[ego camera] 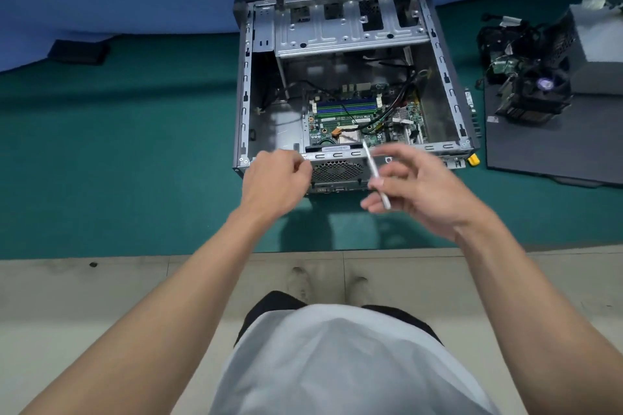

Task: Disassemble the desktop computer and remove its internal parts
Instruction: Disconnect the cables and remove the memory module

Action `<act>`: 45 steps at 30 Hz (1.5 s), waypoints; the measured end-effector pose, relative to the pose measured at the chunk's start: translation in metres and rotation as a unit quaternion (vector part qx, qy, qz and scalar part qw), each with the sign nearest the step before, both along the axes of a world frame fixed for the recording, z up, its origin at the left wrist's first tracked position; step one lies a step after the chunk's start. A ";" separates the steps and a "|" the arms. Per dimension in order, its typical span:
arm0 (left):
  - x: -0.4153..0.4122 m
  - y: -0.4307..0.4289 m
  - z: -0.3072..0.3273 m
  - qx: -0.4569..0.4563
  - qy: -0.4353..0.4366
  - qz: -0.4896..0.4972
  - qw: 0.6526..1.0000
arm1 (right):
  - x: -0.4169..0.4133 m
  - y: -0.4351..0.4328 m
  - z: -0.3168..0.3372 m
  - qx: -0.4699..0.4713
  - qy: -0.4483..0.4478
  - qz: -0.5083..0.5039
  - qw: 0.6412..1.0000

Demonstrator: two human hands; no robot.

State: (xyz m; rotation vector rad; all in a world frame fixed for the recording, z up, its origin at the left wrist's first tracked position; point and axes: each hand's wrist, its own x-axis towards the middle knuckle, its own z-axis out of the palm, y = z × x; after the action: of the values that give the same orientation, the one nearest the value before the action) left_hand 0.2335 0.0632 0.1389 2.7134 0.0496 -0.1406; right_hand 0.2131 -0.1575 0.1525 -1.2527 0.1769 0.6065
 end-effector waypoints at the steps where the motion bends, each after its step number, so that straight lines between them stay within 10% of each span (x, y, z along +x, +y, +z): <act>1: -0.001 -0.001 0.000 0.018 -0.044 0.008 0.999 | 0.012 0.001 0.010 0.024 -0.009 0.013 1.000; 5: 0.015 0.001 -0.002 0.041 -0.207 0.057 0.976 | 0.068 0.014 0.029 -0.024 -0.042 0.061 0.997; 10: 0.056 0.013 -0.020 0.128 -0.086 -0.043 0.987 | 0.124 0.050 0.004 -0.212 -0.105 0.132 0.962; 25: 0.058 0.014 -0.026 0.161 -0.050 -0.042 0.985 | 0.167 0.093 -0.077 -0.464 -0.160 0.574 0.655; 31: 0.057 0.014 -0.025 0.168 -0.052 -0.045 0.983 | 0.174 0.078 -0.086 -0.437 -0.164 0.502 0.728; 36: 0.060 0.015 -0.024 0.146 -0.007 -0.046 0.988 | 0.176 0.059 -0.062 -0.255 0.043 0.162 0.952; 40: 0.064 0.012 -0.018 0.106 0.040 -0.046 0.993 | 0.157 0.040 -0.039 -0.159 0.086 0.077 0.981; 45: 0.086 -0.013 0.006 -0.224 0.026 0.103 0.969 | 0.136 0.037 -0.024 -0.116 0.063 0.032 0.991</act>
State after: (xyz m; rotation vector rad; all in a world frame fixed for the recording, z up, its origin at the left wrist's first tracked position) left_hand 0.3192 0.0503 0.1448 2.2371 0.2801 -0.1416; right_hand 0.3489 -0.1206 0.1282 -1.4498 0.3208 0.7376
